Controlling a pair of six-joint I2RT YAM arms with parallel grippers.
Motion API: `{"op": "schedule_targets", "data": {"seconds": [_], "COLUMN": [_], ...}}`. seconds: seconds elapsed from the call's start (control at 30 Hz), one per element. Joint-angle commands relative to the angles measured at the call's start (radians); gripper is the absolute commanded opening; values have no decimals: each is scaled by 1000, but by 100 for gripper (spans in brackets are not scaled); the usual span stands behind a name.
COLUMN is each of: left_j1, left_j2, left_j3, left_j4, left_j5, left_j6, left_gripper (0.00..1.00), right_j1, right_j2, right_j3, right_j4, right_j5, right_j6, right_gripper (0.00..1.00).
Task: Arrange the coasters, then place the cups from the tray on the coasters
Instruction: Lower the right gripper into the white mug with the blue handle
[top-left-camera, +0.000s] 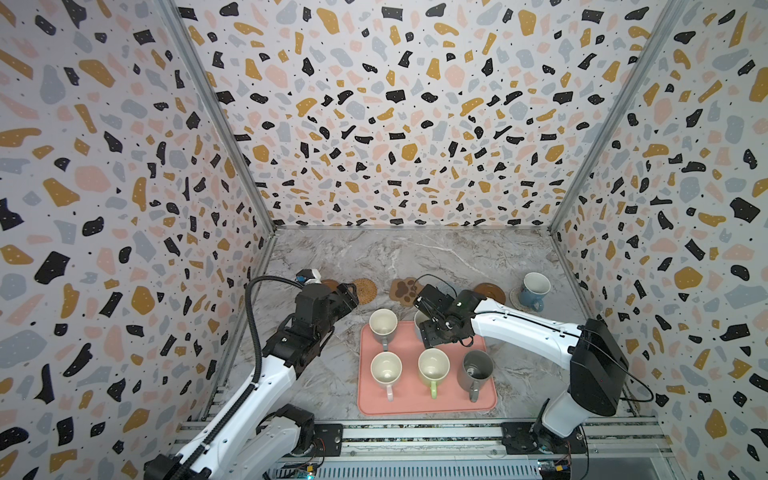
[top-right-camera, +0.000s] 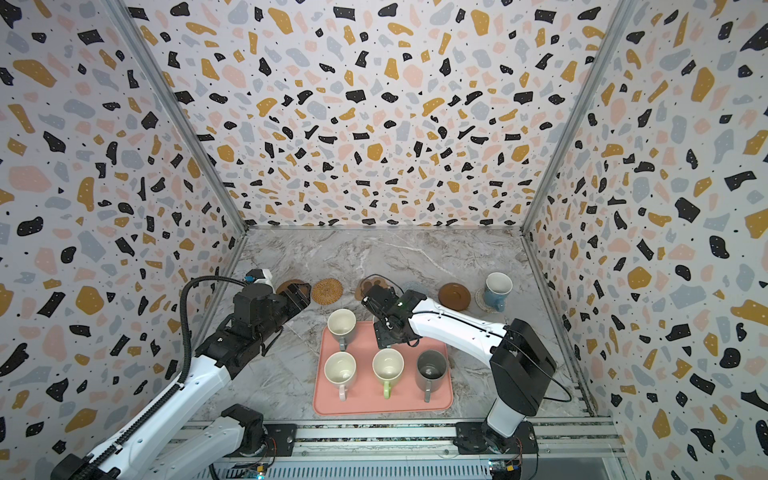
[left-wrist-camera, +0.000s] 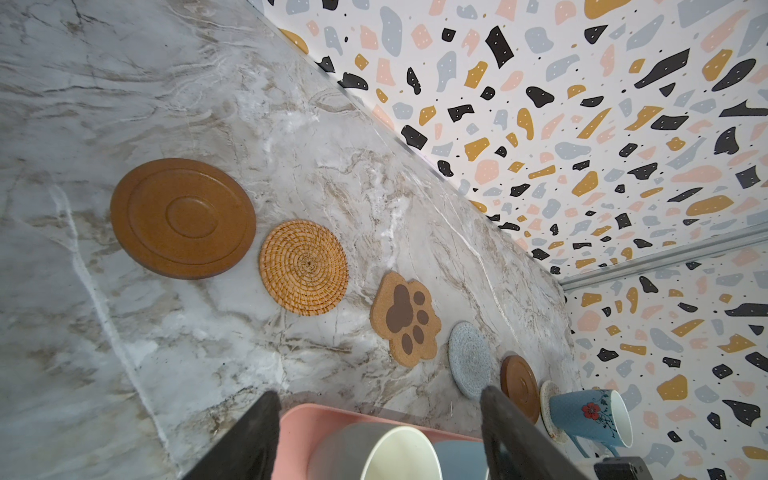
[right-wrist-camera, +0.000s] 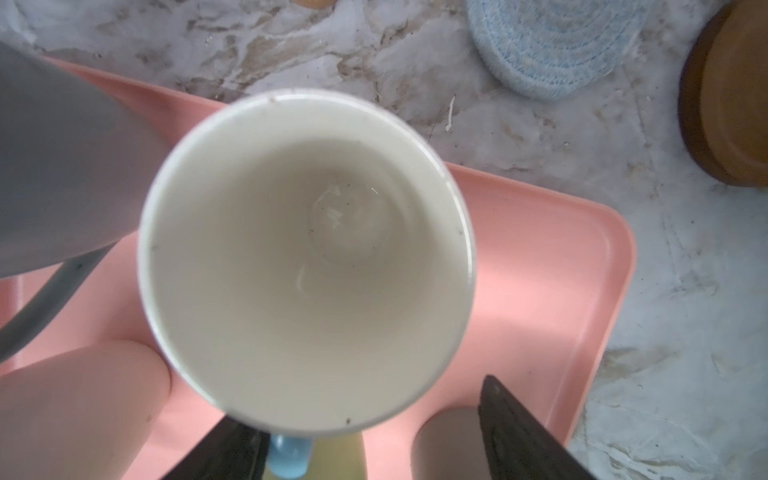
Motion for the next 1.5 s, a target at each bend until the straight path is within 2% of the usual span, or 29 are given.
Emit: {"op": "schedule_targets", "data": {"seconds": [0.0,0.43,0.6,0.9,1.13,1.47], "left_j1": [3,3,4,5,4,5], "left_j2": [-2,-23,-28,-43,-59,-72], "left_j3": [-2,-6,-9,-8,-10,-11], "left_j4": [23,13,11,3,-4,-13], "left_j5": [3,-11,-11,-13,-17,-23], "left_j6": [-5,-11,-14,-14,-15,-14], "left_gripper": [77,77,77,77,77,77], "right_j1": [-25,-96,-108,-130,-134,-135], "right_j2": [-11,-56,-79,-86,-84,-106], "right_j3": [-24,-100,-125,-146,-153,-162], "right_j4": [1,58,124,167,189,190], "right_j5": [21,-5,-42,-86,-110,-94], "right_j6": [-20,-114,-229,-409,-455,-468], "right_gripper": [78,74,66,44,33,24]}}
